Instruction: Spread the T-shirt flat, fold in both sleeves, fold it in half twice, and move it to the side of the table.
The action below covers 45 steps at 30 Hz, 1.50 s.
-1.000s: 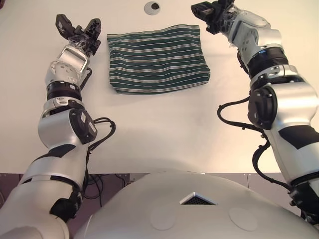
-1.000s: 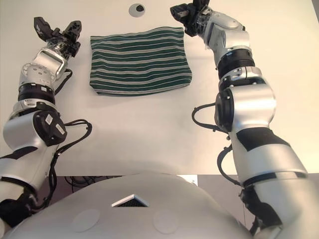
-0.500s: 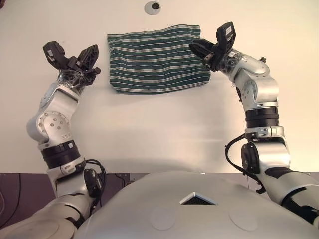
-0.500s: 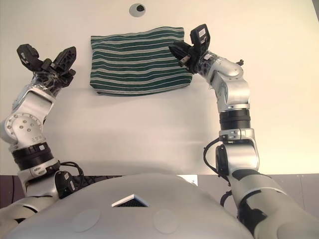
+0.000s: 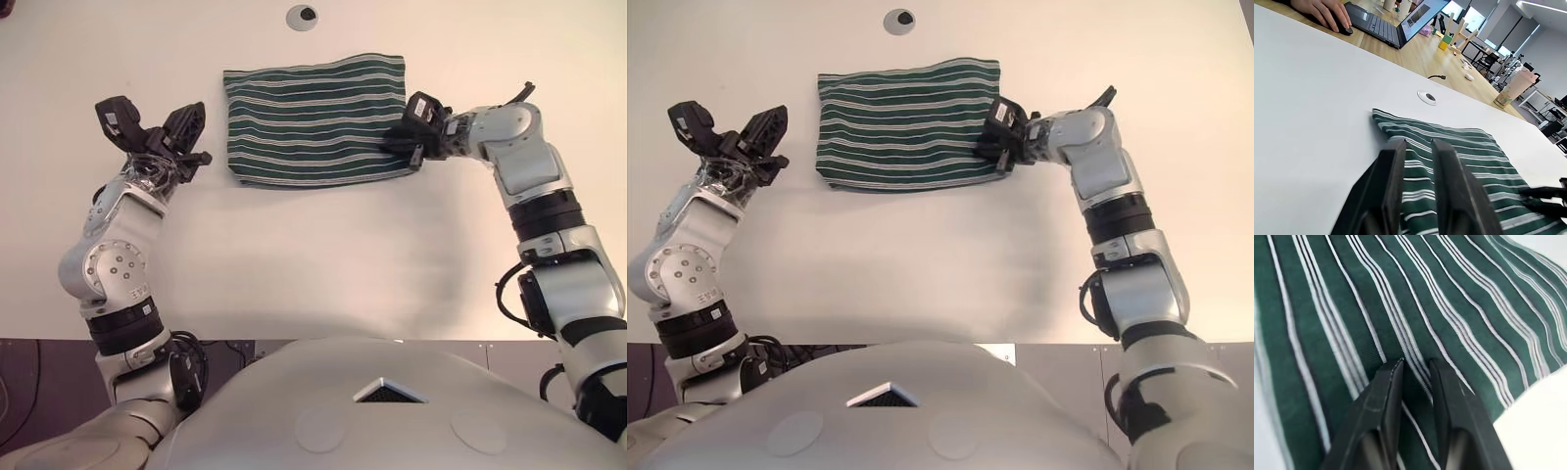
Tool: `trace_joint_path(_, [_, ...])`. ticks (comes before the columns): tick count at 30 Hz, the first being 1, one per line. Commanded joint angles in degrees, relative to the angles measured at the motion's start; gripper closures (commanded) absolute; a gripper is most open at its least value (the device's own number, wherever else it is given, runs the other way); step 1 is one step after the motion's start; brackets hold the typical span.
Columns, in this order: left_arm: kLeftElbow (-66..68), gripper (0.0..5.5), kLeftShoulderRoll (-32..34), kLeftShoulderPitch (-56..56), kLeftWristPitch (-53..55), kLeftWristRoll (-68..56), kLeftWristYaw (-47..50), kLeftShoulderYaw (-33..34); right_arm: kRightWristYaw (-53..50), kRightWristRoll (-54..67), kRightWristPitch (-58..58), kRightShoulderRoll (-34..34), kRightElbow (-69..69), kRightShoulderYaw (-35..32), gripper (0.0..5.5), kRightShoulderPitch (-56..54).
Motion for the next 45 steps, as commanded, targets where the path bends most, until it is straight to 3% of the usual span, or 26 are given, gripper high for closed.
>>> trace_joint_path(1, [-1.7,4.60,-1.1,1.4,-0.6,0.4,1.4,0.1,14.6,5.4,4.7,-9.7,-15.4,2.6,4.54,8.5])
trace_joint_path(8, [-2.9,4.60,-0.4,2.6,-0.8,1.0,1.8,0.4,15.0,17.4,20.3,-9.8,-35.5,0.0,4.54,14.2])
trace_joint_path(13, [-4.3,4.60,2.3,3.2,-0.8,2.7,-0.3,-0.8,5.2,28.6,28.9,-1.3,-32.2,-11.6,4.54,4.2])
trace_joint_path(15, [-7.8,4.60,4.7,4.3,-0.2,1.0,-4.5,-2.0,0.2,29.4,28.9,1.5,-25.5,-15.6,4.54,-2.2])
trace_joint_path(20, [-15.4,4.60,11.8,8.2,4.5,-4.2,-17.9,-10.9,-9.8,20.0,16.2,3.7,-10.6,-14.3,4.54,-7.0])
trace_joint_path(23, [-11.5,4.60,13.9,9.4,4.6,-0.3,-22.5,-19.2,-12.4,18.7,13.1,4.8,-7.4,-14.6,4.54,-6.7])
trace_joint_path(27, [0.4,4.60,12.2,7.0,0.6,7.2,-23.3,-25.2,-13.7,18.5,11.5,5.7,-6.5,-14.7,4.54,-6.0])
trace_joint_path(39, [23.3,4.60,12.8,-2.0,-9.1,16.5,-21.7,-18.6,-14.2,15.9,9.7,4.2,-5.2,-12.7,4.54,-3.8])
trace_joint_path(45, [34.5,4.60,11.6,-14.4,-15.0,19.2,-19.7,-14.3,-15.1,9.6,6.7,3.6,-1.4,-8.2,4.54,-1.9])
